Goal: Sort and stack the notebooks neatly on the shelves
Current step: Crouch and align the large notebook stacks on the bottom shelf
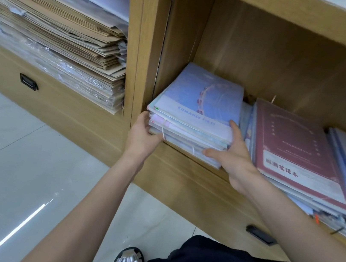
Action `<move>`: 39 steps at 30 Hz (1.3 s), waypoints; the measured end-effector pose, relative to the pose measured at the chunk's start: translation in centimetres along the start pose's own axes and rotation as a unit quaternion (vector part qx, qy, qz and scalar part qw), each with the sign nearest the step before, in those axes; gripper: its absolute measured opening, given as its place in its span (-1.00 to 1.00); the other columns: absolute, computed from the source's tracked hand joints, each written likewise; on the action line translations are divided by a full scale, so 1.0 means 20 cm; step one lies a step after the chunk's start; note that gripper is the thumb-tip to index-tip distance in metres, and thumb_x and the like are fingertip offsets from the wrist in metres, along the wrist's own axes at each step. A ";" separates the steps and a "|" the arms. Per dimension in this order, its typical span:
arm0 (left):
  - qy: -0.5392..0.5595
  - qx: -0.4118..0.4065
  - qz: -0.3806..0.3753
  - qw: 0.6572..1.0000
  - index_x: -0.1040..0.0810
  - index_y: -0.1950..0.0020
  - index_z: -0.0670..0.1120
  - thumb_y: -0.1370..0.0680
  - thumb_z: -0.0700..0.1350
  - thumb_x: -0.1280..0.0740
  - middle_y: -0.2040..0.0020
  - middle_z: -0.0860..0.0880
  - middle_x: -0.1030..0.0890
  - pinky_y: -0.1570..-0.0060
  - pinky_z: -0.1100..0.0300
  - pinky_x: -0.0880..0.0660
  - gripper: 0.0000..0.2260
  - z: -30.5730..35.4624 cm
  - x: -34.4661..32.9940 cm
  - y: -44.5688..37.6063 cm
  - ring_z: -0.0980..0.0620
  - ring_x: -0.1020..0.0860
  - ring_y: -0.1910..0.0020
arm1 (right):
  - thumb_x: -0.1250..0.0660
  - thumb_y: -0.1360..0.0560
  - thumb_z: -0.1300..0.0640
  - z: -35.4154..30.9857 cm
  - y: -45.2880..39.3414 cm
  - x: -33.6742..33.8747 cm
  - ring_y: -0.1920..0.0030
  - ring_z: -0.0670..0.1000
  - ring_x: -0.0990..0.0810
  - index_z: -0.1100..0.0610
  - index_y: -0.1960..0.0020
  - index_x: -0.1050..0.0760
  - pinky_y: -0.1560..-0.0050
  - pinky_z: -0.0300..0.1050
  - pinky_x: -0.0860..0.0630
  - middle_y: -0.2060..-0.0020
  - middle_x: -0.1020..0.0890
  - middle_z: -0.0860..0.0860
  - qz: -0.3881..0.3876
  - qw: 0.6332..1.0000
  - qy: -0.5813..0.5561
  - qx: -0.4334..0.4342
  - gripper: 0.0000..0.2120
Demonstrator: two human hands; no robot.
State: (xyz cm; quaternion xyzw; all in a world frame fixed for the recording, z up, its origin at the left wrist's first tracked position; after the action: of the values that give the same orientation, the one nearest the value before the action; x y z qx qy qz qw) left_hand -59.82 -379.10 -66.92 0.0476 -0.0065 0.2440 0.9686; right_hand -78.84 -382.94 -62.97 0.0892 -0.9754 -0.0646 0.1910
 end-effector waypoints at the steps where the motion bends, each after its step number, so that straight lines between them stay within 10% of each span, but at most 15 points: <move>1: -0.001 -0.003 0.001 1.000 -0.29 -0.42 -0.09 -0.43 -0.30 -0.42 -0.22 0.01 -0.49 -0.22 0.12 -0.43 -0.40 0.00 0.01 0.03 0.14 -0.44 -0.12 | -0.46 -0.39 0.32 0.00 0.02 0.00 -0.41 -0.03 -0.21 -0.18 -0.51 -0.02 -0.31 -0.14 -0.25 -0.45 -0.20 -0.12 -0.003 1.000 0.007 0.001 -0.07; 8: -0.019 -0.024 -0.077 0.997 -0.24 -0.46 -0.14 -0.44 -0.23 -0.43 -0.37 -0.05 -0.41 -0.18 0.24 -0.37 -0.36 0.00 0.18 0.19 0.06 -0.40 -0.31 | -0.50 -0.36 0.24 -0.03 0.16 0.06 -0.42 0.07 -0.22 -0.15 -0.50 -0.06 -0.28 -0.11 -0.28 -0.49 -0.14 -0.07 -0.052 0.996 0.077 -0.002 -0.10; 13: -0.070 -0.079 -0.164 0.981 -0.05 -0.52 -0.11 -0.44 -0.32 -0.40 -0.32 0.11 -0.35 -0.26 0.37 -0.30 -0.24 0.05 0.23 0.11 0.19 -0.34 -0.30 | -0.53 -0.33 0.03 -0.12 0.17 0.09 -0.36 0.13 -0.32 -0.01 -0.47 -0.18 -0.20 -0.06 -0.34 -0.38 -0.35 0.07 -0.008 0.937 0.345 0.049 -0.18; 39: -0.140 -0.118 -0.150 0.972 -0.36 -0.40 -0.14 -0.50 -0.32 -0.33 -0.20 0.03 -0.53 -0.23 0.26 -0.41 -0.53 0.12 0.23 0.02 0.17 -0.50 -0.17 | -0.48 -0.38 0.02 -0.09 0.13 0.10 -0.33 0.11 -0.39 0.02 -0.48 -0.22 -0.21 -0.11 -0.36 -0.37 -0.40 0.06 0.013 0.944 0.320 0.072 -0.24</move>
State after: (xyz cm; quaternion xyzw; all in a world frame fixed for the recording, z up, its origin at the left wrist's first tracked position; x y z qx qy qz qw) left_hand -55.89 -376.83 -64.35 -0.0333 -0.1638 0.0848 0.9823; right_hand -80.42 -380.95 -60.22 0.1060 -0.8658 0.0403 0.4873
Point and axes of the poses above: each hand's wrist, its own y-axis away from the middle knuckle, its own x-axis out of the back of the hand, z = x × y, the point moved 2 cm from there along -y, towards the middle knuckle
